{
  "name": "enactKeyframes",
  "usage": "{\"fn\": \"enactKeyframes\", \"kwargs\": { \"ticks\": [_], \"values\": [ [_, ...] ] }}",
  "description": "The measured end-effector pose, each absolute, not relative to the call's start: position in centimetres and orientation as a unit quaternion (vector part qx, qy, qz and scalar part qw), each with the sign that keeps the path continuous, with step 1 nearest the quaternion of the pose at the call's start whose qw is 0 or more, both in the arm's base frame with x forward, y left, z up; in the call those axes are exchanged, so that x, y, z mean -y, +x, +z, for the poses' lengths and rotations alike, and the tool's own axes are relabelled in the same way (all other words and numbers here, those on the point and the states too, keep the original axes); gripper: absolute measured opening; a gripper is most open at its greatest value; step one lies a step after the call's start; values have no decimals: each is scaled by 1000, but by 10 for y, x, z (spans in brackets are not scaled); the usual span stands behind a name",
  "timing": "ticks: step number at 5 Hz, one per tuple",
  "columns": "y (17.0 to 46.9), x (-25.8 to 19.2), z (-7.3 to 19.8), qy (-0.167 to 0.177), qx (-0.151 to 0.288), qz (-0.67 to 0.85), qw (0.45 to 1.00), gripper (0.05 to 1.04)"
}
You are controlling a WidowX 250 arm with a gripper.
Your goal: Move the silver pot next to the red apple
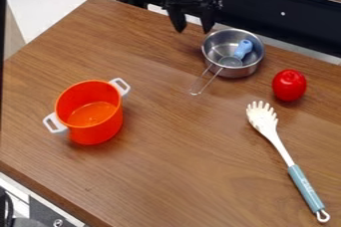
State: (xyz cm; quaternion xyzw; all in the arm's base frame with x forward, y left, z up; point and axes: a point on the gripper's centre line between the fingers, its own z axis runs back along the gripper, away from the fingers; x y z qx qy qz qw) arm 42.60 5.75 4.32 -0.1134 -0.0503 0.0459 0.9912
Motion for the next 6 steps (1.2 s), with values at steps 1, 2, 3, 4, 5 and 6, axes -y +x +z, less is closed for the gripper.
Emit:
{"fn": "enactKeyframes", "kwargs": {
  "ticks": [1, 2, 3, 4, 5, 6],
  "values": [
    [423, -63, 54, -105, 66, 56, 991, 995],
    [411, -72, 66, -100, 72, 51, 991, 995],
    [390, -80, 70, -113, 71, 27, 991, 995],
    [363, -86, 69, -115, 57, -3, 992, 995],
    [340, -75, 68, -120, 57, -36, 990, 995],
    [306, -53, 75, -128, 55, -84, 987, 995]
  ]
}}
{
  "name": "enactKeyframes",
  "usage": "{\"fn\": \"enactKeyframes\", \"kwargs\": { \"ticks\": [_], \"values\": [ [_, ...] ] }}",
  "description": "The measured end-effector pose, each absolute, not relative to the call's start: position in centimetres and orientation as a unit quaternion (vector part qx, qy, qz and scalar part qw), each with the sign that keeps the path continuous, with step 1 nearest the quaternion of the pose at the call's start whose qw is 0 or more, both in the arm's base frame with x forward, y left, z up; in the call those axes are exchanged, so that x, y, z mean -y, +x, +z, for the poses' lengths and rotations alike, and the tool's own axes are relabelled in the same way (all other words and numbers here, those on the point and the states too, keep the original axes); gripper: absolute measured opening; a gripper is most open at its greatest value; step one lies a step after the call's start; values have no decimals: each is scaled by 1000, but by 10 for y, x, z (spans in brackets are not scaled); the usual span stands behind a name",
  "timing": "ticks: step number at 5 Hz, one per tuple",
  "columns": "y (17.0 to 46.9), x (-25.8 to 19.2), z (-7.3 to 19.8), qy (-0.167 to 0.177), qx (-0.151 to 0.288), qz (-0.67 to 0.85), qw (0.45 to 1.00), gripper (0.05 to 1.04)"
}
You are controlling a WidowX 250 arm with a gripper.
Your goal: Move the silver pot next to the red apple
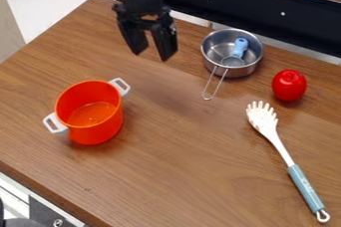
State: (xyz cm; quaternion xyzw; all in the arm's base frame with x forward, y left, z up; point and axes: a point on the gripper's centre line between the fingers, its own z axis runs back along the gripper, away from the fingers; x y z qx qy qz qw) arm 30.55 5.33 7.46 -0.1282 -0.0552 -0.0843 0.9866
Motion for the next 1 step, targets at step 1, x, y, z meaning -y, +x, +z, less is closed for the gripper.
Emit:
{"fn": "enactKeyframes", "kwargs": {
  "ticks": [1],
  "values": [
    [277, -39, 80, -142, 46, -115, 982, 995]
  ]
}}
